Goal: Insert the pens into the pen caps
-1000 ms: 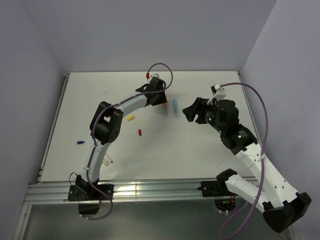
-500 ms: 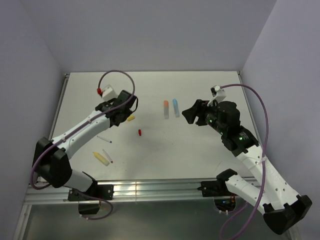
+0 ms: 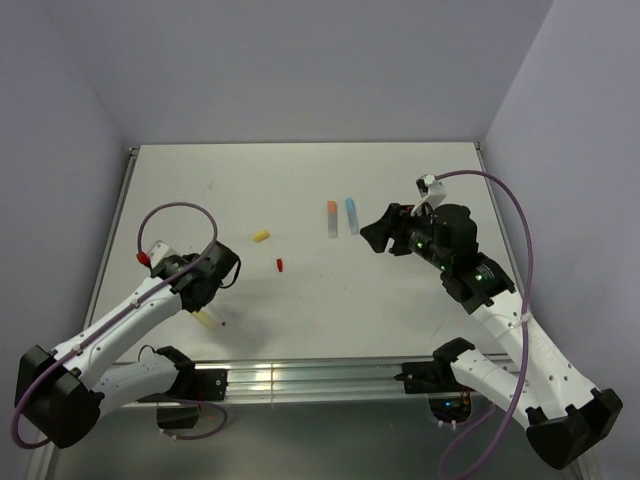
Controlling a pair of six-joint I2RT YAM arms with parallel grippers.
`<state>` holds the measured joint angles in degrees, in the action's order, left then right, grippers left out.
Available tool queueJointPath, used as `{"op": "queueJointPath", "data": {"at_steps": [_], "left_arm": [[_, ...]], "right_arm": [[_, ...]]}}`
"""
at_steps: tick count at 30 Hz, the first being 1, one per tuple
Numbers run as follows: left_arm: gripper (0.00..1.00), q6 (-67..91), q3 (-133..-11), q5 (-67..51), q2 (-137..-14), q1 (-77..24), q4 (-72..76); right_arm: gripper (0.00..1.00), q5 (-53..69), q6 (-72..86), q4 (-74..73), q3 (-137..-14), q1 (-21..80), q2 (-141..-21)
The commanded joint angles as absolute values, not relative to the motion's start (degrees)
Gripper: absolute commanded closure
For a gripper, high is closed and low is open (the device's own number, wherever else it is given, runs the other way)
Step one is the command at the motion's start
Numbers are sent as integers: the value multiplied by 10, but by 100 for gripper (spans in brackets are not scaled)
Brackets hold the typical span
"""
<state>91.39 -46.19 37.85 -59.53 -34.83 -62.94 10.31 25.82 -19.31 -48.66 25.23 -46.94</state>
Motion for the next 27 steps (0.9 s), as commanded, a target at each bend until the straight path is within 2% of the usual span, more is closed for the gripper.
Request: {"op": "queueJointPath", "data": {"at_steps": [1,12,27], "left_arm": [[54,940,-426,383,-604,-338,-628],[54,814,-359,337,-593,-220,-518],[56,781,-331,311,-633,-182,-468]], "right_arm": [[27,107,249,-172,-486,249,-459],[27,102,248,-172,-480,249,-455],[27,98,247,-172,-476,249,-456]]}}
